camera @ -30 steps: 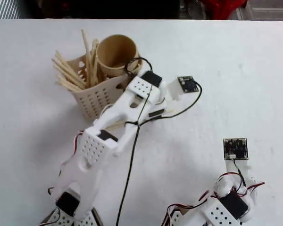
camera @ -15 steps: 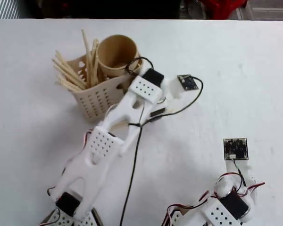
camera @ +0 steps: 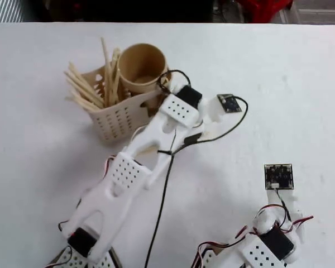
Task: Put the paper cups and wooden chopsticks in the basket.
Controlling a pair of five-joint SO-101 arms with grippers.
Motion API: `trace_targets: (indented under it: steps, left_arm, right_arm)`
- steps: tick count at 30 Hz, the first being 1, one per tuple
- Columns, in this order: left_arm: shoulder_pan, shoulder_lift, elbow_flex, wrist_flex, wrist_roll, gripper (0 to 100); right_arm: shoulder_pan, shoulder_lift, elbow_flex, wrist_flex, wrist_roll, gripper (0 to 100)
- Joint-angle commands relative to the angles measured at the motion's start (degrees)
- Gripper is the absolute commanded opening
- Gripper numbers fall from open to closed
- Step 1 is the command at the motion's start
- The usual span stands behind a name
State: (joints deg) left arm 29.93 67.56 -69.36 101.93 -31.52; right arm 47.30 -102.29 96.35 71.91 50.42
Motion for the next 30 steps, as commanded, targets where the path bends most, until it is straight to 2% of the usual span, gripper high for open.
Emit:
trace_targets:
  steps: [1,13,21,24,30]
  left_arm:
    - [3.21,-10.15,-1.23,0.44,3.25,2]
    - [3.47,-27.74,-1.23,0.00,8.09,2]
    - [4.88,-47.08,-1.23,-0.88,8.79,2]
    - [4.70,-55.08,-1.23,-2.73,8.88,2]
    - [4.18,-70.29,-1.23,-11.34,8.79,2]
  right_arm:
    - [0.13,-0.84,0.53,0.40,0.18,1.7]
    - [0.13,-0.84,0.53,0.40,0.26,1.7]
    - [0.13,-0.84,0.53,0.40,0.26,1.7]
    - [0.13,-0.84,0.53,0.40,0.26,1.7]
    - [0.13,-0.84,0.53,0.40,0.26,1.7]
